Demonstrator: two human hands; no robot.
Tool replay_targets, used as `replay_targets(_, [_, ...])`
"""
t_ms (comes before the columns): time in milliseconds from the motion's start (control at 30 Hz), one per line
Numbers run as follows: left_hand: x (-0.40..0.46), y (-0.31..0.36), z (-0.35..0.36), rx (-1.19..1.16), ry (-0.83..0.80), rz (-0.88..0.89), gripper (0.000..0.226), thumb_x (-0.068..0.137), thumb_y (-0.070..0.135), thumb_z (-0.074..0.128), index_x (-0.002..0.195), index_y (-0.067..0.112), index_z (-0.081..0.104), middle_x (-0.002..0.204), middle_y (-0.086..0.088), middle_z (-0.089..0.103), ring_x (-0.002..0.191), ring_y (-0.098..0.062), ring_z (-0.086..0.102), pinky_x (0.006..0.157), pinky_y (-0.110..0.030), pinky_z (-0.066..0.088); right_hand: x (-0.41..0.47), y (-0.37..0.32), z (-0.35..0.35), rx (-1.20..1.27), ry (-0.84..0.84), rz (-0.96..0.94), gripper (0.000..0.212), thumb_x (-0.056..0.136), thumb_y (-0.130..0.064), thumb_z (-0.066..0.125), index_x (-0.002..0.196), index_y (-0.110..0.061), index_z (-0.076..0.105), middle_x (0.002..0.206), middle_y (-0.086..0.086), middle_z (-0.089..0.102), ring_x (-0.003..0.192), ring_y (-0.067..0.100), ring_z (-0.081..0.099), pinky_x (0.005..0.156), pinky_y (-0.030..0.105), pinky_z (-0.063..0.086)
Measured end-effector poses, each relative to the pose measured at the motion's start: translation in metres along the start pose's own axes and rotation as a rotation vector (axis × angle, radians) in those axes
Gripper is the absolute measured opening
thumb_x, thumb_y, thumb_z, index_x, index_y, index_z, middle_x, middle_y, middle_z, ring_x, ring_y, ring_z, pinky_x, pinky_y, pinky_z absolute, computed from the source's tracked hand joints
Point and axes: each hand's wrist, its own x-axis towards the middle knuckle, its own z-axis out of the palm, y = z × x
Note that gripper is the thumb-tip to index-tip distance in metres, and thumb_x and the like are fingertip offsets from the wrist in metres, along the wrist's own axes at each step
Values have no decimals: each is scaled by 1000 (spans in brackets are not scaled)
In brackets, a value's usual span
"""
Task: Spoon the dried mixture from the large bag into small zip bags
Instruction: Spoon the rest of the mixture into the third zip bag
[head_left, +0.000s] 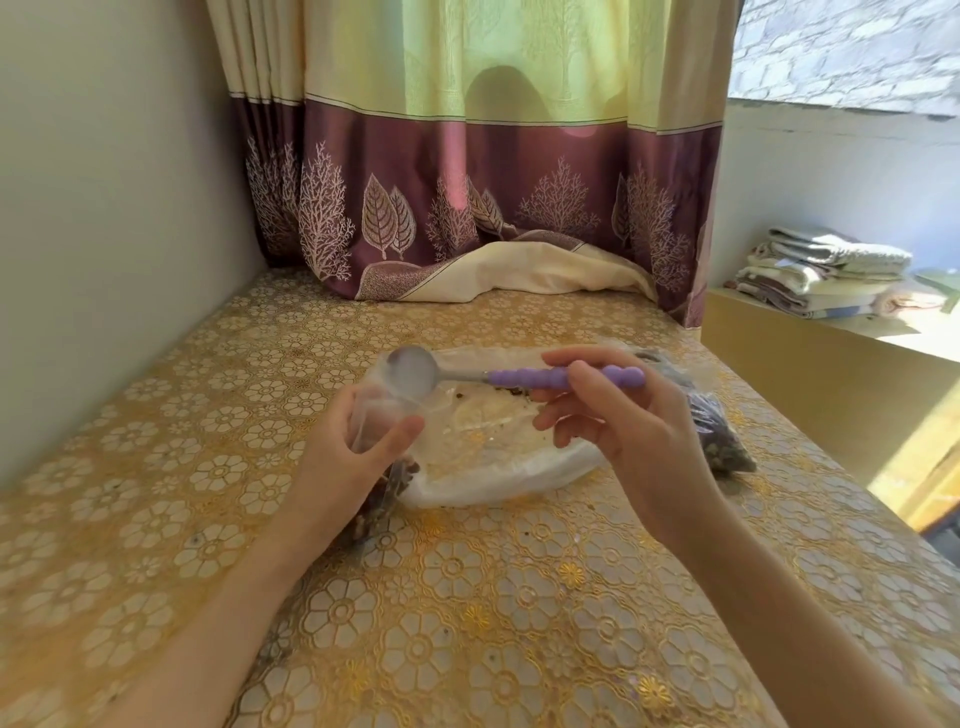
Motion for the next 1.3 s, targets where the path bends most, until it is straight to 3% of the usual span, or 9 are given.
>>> replay_targets(133, [0,-4,-4,57,-4,3,53,66,69,61,104,33,55,91,0,69,82,-8,66,75,-23,48,4,-1,-19,106,220,73,21,92,-21,54,86,-5,67,74,8,72,59,15,61,54,21,50])
replay_targets(267, [0,-8,0,362,-52,84,52,74,69,47,100,24,55,60,-4,51,49,1,47,48,-10,38,-1,13,-33,-87,320,107,39,99,-22,46,72,-3,66,78,11,75,55,14,58,49,18,47])
replay_targets(333, [0,-10,1,460,-71,98,55,73,69,39,98,22,53,59,-6,50,45,-2,42,47,-12,38,-5,23,-37,-164,340,120,40,100,-21,46,71,-1,66,75,10,75,53,13,57,47,18,46])
replay_targets(433, [1,-13,-2,482,-89,98,50,78,67,36,100,25,50,74,-20,62,47,-7,42,47,-18,37,-13,35,-36,-208,301,144,42,100,-21,45,79,8,66,77,9,75,53,12,57,47,17,47])
replay_targets(567, [2,-18,-2,490,-129,95,46,80,67,34,101,28,48,84,-20,66,64,-27,60,61,-38,52,-25,42,-26,-237,219,125,41,99,-19,46,70,-10,72,73,5,75,54,13,59,48,19,48])
replay_targets(700, [3,-23,-1,486,-134,96,48,80,66,34,100,25,49,83,-20,66,64,-27,58,59,-33,46,-38,41,-23,-300,218,36,33,98,-13,47,70,-7,64,61,-3,70,48,9,58,44,15,43])
replay_targets(867, [4,-24,0,474,-130,116,52,80,66,34,102,21,51,70,-21,60,45,-5,38,46,-14,34,-48,37,-27,-338,304,-34,32,95,-17,50,69,-7,64,60,-2,70,45,9,57,44,12,42])
replay_targets(1067, [1,-20,1,471,-111,98,52,78,67,33,100,24,52,57,0,47,50,-3,44,49,-18,34,-52,37,-31,-385,394,-32,42,99,-19,47,65,-28,71,70,0,74,50,20,60,49,17,45])
replay_targets(1300, [0,-20,1,475,-121,100,51,77,69,32,99,27,52,73,-15,61,65,-25,56,57,-32,42,-52,42,-24,-410,480,-51,35,97,-20,50,66,-19,66,67,-6,73,50,13,61,49,15,47])
